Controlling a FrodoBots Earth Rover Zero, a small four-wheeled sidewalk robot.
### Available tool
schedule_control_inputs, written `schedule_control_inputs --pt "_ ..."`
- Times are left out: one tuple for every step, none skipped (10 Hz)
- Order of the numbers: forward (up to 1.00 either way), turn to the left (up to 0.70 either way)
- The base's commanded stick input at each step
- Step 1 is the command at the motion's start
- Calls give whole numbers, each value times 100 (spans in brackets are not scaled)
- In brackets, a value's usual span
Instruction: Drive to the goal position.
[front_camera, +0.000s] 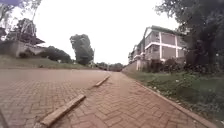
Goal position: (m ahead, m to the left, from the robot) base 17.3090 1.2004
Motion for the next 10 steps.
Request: schedule_control_inputs --pt "0 0" --pt "0 0" --pt "0 0" --pt "0 0" --pt "1 0" --pt "15 0" --pt "70 0" --pt "70 0" --pt "70 0" --pt "70 -4"
